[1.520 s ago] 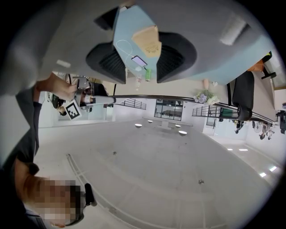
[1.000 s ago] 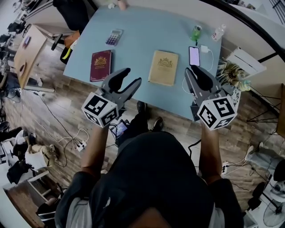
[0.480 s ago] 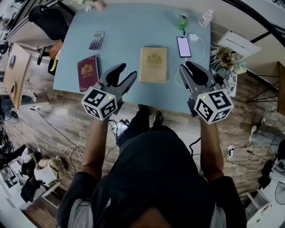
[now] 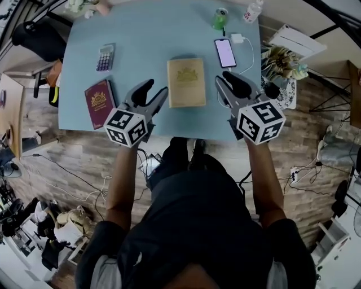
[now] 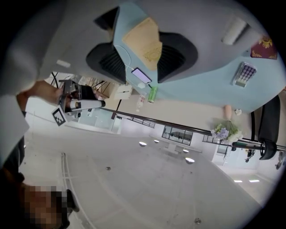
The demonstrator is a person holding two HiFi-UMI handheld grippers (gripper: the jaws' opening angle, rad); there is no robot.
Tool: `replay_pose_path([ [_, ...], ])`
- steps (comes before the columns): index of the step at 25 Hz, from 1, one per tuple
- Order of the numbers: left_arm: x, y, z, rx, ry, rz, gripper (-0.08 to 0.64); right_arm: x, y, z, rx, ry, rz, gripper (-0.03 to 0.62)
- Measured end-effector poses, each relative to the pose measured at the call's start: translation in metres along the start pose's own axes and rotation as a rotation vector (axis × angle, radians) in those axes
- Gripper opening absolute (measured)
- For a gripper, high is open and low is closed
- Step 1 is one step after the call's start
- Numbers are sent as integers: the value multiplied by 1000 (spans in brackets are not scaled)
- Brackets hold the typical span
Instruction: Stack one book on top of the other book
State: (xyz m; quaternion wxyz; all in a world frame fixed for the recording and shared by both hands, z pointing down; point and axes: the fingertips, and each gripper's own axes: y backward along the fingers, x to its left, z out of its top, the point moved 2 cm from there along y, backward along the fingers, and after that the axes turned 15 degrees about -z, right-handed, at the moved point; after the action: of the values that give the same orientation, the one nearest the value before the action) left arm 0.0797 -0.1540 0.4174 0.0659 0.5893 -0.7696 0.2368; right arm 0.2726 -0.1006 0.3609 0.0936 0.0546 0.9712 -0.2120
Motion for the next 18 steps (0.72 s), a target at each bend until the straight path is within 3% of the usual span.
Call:
replay_pose_path([
  [18,86,-57,-94,153,180,3,268,-27,-102,-92,211,-95,-53,103],
])
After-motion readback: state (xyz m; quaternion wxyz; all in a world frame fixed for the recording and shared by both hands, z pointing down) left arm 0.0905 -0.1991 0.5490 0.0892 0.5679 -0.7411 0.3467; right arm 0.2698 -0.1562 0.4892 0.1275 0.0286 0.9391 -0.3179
